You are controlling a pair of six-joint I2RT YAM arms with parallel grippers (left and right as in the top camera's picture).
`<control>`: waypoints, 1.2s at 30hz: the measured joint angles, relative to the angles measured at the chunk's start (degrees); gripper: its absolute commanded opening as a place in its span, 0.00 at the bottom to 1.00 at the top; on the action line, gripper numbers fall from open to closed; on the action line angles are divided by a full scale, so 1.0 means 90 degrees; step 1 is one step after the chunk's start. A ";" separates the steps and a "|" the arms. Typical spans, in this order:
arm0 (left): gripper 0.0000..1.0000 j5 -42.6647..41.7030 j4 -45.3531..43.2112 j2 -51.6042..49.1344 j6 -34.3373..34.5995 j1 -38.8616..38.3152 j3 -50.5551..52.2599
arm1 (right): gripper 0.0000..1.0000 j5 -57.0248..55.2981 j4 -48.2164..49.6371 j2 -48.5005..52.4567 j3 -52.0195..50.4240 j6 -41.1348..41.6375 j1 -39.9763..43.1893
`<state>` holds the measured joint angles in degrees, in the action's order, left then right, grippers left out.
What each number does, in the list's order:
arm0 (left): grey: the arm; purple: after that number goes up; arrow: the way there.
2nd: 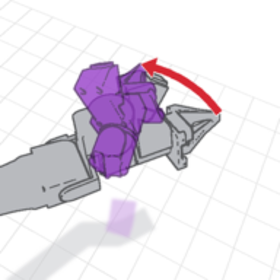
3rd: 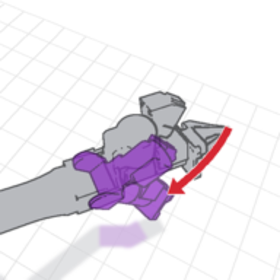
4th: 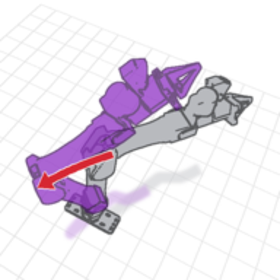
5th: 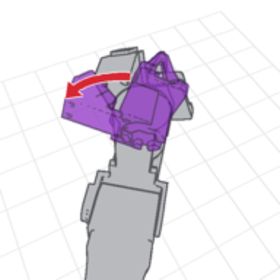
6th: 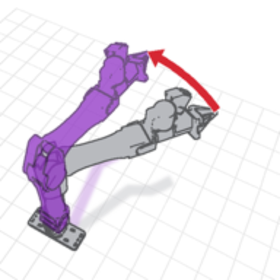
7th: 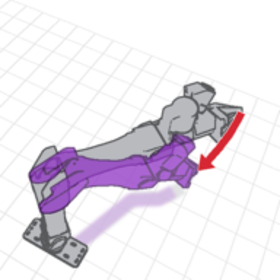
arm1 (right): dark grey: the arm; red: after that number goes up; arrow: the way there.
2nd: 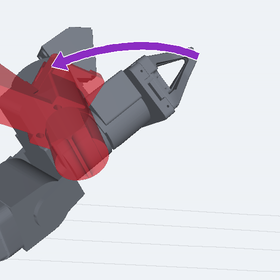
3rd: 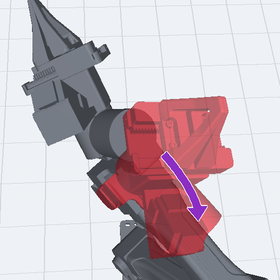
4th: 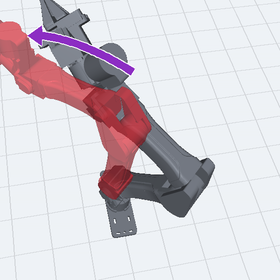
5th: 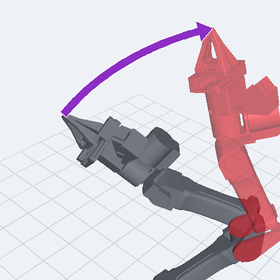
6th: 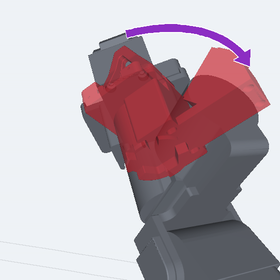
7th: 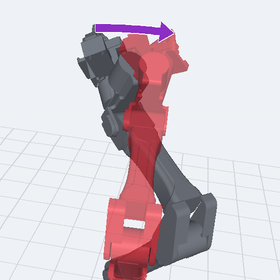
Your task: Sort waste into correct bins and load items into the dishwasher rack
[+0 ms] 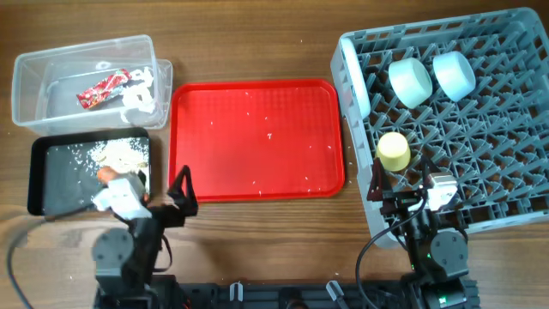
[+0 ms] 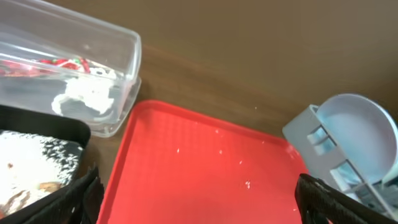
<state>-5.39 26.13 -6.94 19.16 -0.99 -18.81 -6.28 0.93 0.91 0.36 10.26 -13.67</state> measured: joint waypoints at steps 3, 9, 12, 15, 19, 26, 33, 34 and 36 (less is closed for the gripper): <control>1.00 -0.0085 -0.0306 0.0665 -0.0107 0.0000 0.0891 | 1.00 0.0000 0.0000 -0.0002 0.0000 0.0000 0.0000; 1.00 -0.0073 -0.0510 0.0682 -0.0126 -0.0100 0.1333 | 1.00 0.0000 -0.0002 -0.0002 0.0000 0.0000 0.0000; 1.00 -0.0075 -0.0508 0.0682 -0.0126 -0.0129 0.1333 | 1.00 0.0000 0.0000 -0.0002 0.0000 0.0000 0.0000; 1.00 -0.0075 -0.0508 0.0682 -0.0126 -0.0129 0.1333 | 1.00 0.0000 0.0000 -0.0002 0.0000 0.0000 0.0000; 1.00 -0.0075 -0.0508 0.0682 -0.0126 -0.0129 0.1333 | 1.00 -0.0002 -0.0002 -0.0002 0.0000 0.0000 0.0000; 1.00 -0.0075 -0.0508 0.0682 -0.0146 -0.0129 0.1333 | 1.00 0.0000 0.0000 -0.0002 0.0000 0.0000 0.0000; 1.00 -0.0075 -0.0508 0.0682 -0.0146 -0.0129 0.1333 | 1.00 0.0000 0.0000 0.0000 0.0000 0.0000 0.0000; 1.00 -0.0075 -0.0508 0.0682 -0.0146 -0.0129 0.1333 | 1.00 0.0000 0.0000 -0.0002 0.0000 0.0000 0.0000; 1.00 -0.0075 -0.0508 0.0682 -0.0146 -0.0129 0.1333 | 1.00 0.0000 0.0000 -0.0002 0.0000 0.0000 0.0000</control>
<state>-6.07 21.56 -0.80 17.85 -2.15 -6.81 -6.28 0.93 0.89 0.36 10.26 -13.67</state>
